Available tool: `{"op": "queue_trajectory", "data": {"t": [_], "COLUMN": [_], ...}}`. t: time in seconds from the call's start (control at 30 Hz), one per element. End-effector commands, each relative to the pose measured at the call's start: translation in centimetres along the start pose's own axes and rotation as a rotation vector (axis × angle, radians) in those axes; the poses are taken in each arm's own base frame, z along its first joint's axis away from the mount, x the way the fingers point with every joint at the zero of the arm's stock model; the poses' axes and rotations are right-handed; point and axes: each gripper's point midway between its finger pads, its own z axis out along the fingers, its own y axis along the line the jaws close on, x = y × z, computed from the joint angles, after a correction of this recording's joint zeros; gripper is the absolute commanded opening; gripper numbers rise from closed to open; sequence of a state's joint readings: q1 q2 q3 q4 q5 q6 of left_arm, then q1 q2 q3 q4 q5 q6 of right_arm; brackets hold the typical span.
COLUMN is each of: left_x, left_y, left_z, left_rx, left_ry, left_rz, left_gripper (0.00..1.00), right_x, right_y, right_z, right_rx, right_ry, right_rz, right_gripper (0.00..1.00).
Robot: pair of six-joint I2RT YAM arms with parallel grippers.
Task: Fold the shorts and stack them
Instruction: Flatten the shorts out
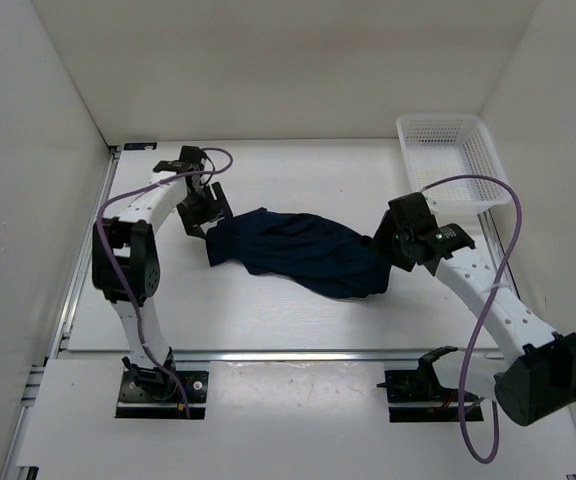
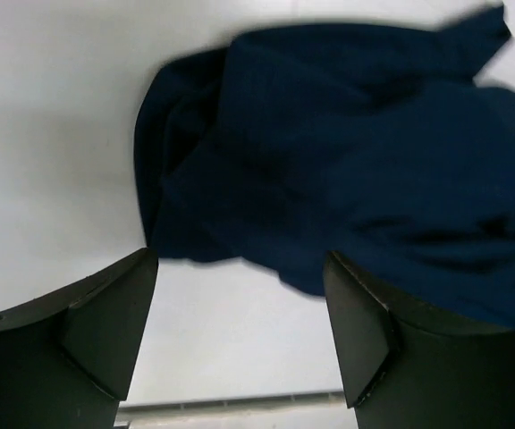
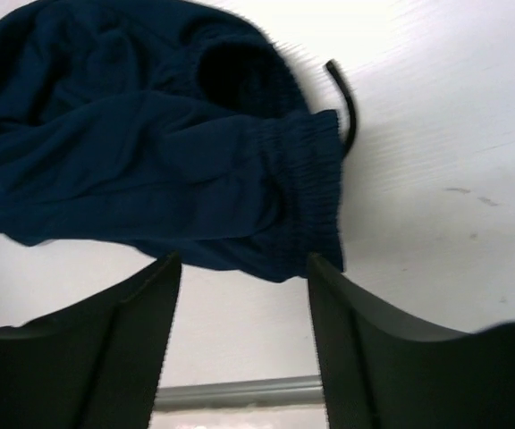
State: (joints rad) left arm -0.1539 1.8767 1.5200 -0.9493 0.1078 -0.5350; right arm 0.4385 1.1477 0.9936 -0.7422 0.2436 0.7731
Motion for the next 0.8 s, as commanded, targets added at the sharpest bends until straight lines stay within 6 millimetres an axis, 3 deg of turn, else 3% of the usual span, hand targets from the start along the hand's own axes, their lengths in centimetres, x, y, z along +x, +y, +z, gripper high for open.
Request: {"op": "queue_trajectory", "data": {"t": [0.0, 0.03, 0.07, 0.13, 0.17, 0.2, 0.23, 0.33, 0.53, 0.63, 0.67, 0.7, 0.77], "left_x": [-2.1, -2.2, -2.8, -2.9, -2.9, -3.2, -2.7, -2.8, -3.2, -3.5, -3.6, -3.6, -3.7], "left_y": [0.0, -0.1, -0.3, -0.5, -0.7, -0.9, -1.1, -1.1, -1.1, -1.1, -1.0, -1.0, -1.1], "left_z": [1.3, 1.6, 2.4, 3.0, 3.2, 3.5, 3.4, 3.2, 1.8, 1.1, 1.1, 1.1, 0.8], "left_rx": [-0.059, -0.064, -0.068, -0.067, -0.054, -0.053, -0.056, -0.056, -0.062, -0.061, -0.069, -0.069, -0.064], "left_ry": [-0.041, -0.032, -0.026, -0.010, 0.000, -0.001, 0.010, 0.010, -0.018, -0.038, -0.043, -0.043, -0.051], "left_rz": [-0.019, -0.020, -0.021, -0.012, -0.002, -0.002, 0.006, 0.017, 0.028, 0.029, 0.029, 0.029, 0.030], "left_gripper": [0.86, 0.86, 0.80, 0.64, 0.52, 0.23, 0.13, 0.10, 0.10, 0.10, 0.10, 0.10, 0.10], "right_x": [1.3, 1.1, 1.2, 0.9, 0.5, 0.4, -0.1, -0.7, -1.5, -1.7, -0.1, 0.2, -0.5], "right_y": [1.9, 2.0, 2.3, 1.5, 0.0, -0.9, -1.2, -3.1, -3.2, -3.8, -3.9, -3.9, -3.8], "right_z": [0.0, 0.1, 0.9, 2.5, 3.1, 3.7, 4.1, 5.5, 6.4, 7.8, 8.4, 8.8, 9.4], "right_rx": [-0.053, -0.053, -0.041, 0.056, 0.147, 0.199, 0.233, 0.358, 0.388, 0.354, 0.302, 0.263, 0.191], "right_ry": [0.128, 0.128, 0.137, 0.135, 0.103, 0.101, 0.082, 0.064, 0.054, 0.060, 0.119, 0.134, 0.124], "right_rz": [0.038, 0.020, -0.013, -0.092, -0.138, -0.166, -0.183, -0.238, -0.234, -0.154, -0.124, -0.102, -0.033], "right_gripper": [0.65, 0.65, 0.71, 0.72, 0.74, 0.74, 0.74, 0.76, 0.75, 0.73, 0.73, 0.72, 0.57]}}
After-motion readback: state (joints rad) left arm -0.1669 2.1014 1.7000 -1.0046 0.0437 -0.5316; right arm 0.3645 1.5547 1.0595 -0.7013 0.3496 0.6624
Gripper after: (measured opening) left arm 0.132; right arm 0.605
